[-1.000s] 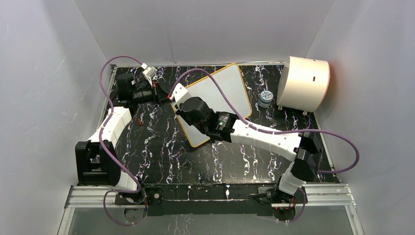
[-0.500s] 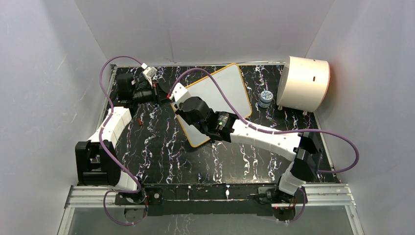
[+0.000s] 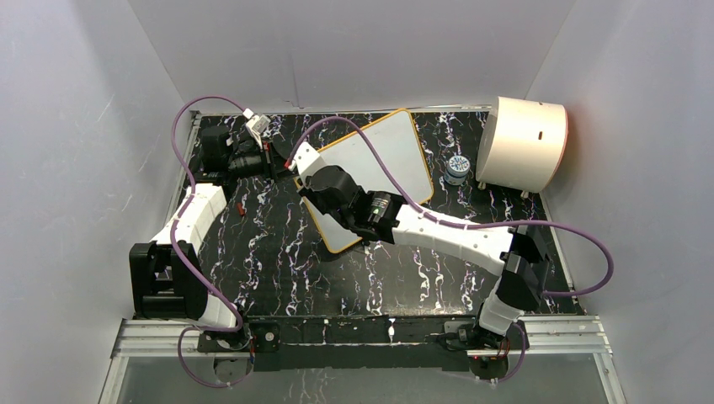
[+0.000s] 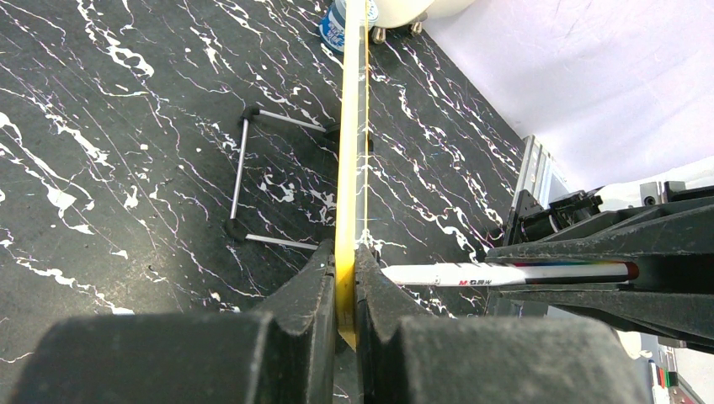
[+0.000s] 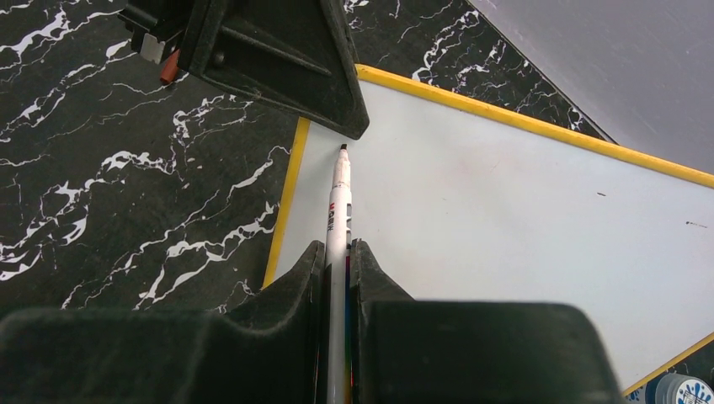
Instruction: Write a sentence on the whiteboard
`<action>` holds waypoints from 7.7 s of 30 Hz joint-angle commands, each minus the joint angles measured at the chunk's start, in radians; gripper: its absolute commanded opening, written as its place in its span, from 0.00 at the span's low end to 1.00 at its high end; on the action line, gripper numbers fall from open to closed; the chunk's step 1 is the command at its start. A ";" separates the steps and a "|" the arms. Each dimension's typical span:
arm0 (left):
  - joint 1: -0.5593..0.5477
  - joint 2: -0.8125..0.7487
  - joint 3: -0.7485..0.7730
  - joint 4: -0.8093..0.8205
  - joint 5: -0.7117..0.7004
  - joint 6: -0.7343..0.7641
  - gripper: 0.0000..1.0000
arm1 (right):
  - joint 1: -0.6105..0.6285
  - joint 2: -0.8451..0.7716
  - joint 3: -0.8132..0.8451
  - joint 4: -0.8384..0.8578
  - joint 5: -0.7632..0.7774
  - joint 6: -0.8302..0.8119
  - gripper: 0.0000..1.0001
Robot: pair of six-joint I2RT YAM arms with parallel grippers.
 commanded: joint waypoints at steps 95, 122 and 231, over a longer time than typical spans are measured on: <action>-0.033 0.006 -0.017 -0.107 0.004 0.057 0.00 | 0.030 -0.050 0.051 -0.118 0.066 0.082 0.00; -0.033 0.007 -0.018 -0.112 0.004 0.062 0.00 | 0.030 -0.032 0.033 -0.062 0.103 0.076 0.00; -0.041 0.013 -0.016 -0.116 0.008 0.069 0.00 | 0.017 0.032 0.076 -0.116 0.047 0.085 0.00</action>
